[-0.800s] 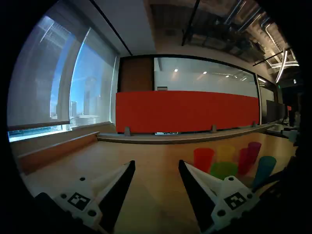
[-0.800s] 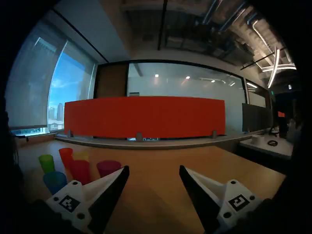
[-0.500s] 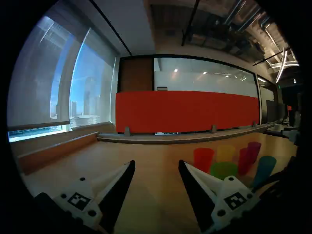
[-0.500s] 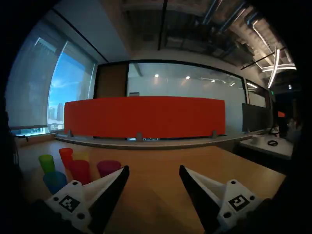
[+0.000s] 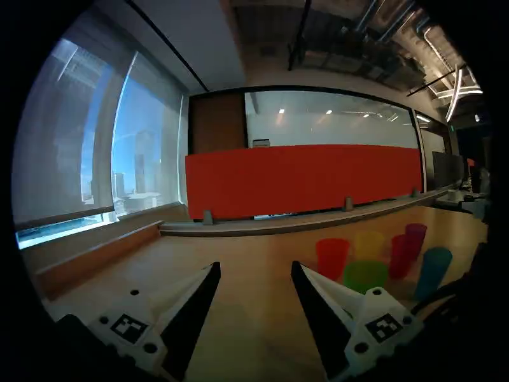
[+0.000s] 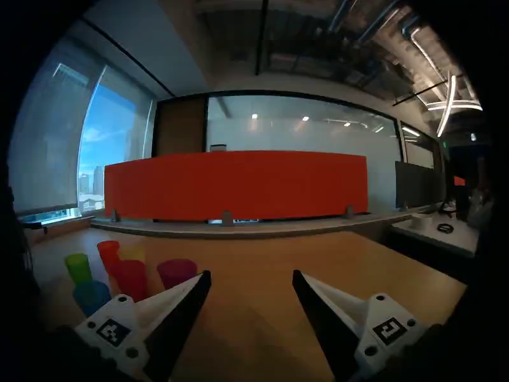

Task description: Pour water

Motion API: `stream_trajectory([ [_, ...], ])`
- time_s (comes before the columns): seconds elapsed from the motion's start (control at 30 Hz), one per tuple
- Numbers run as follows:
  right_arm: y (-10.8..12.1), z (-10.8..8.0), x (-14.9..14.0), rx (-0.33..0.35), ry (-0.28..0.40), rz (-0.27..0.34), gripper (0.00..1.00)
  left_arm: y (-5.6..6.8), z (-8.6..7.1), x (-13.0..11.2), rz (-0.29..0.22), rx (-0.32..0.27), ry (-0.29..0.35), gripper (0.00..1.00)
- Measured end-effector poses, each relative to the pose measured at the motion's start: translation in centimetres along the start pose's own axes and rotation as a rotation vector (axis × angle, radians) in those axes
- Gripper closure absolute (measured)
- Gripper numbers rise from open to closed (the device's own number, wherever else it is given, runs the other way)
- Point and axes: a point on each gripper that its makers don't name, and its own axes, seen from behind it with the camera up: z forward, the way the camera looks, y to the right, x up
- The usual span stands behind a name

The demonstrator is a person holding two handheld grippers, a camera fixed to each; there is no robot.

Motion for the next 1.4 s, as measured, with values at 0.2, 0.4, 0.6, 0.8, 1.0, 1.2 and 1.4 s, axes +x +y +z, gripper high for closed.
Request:
stream_trajectory([
  [0.2, 0.1, -0.3, 2.1, 0.008, -0.012, -0.003, 0.01, 0.3, 0.1, 1.9, -0.039, -0.030, -0.008, 0.18],
  [0.4, 0.1, -0.2, 5.1, 0.018, -0.019, -0.001, 0.01, 0.1, 0.6, 5.0, -0.065, -0.043, -0.011, 0.18],
  [0.6, -0.4, 0.1, 8.6, 0.044, -0.023, 0.014, 0.01, 0.1, 1.0, 8.7, -0.070, -0.080, -0.002, 0.18],
  [0.8, -1.3, 0.5, 11.2, 0.070, -0.041, -0.001, 0.01, -0.1, 1.7, 11.6, -0.078, -0.106, -0.012, 0.18],
  [1.0, -2.1, 0.7, 14.1, 0.092, -0.035, -0.014, 0.01, -0.5, 2.3, 14.5, -0.067, -0.128, -0.016, 0.18],
  [1.2, -2.1, 0.7, 16.2, 0.102, -0.010, -0.030, 0.01, -0.4, 2.7, 16.1, -0.059, -0.157, -0.028, 0.18],
  [1.4, -3.0, 0.4, 16.4, 0.146, -0.019, -0.030, 0.01, 0.9, 2.8, 16.1, -0.100, -0.229, -0.051, 0.18],
])
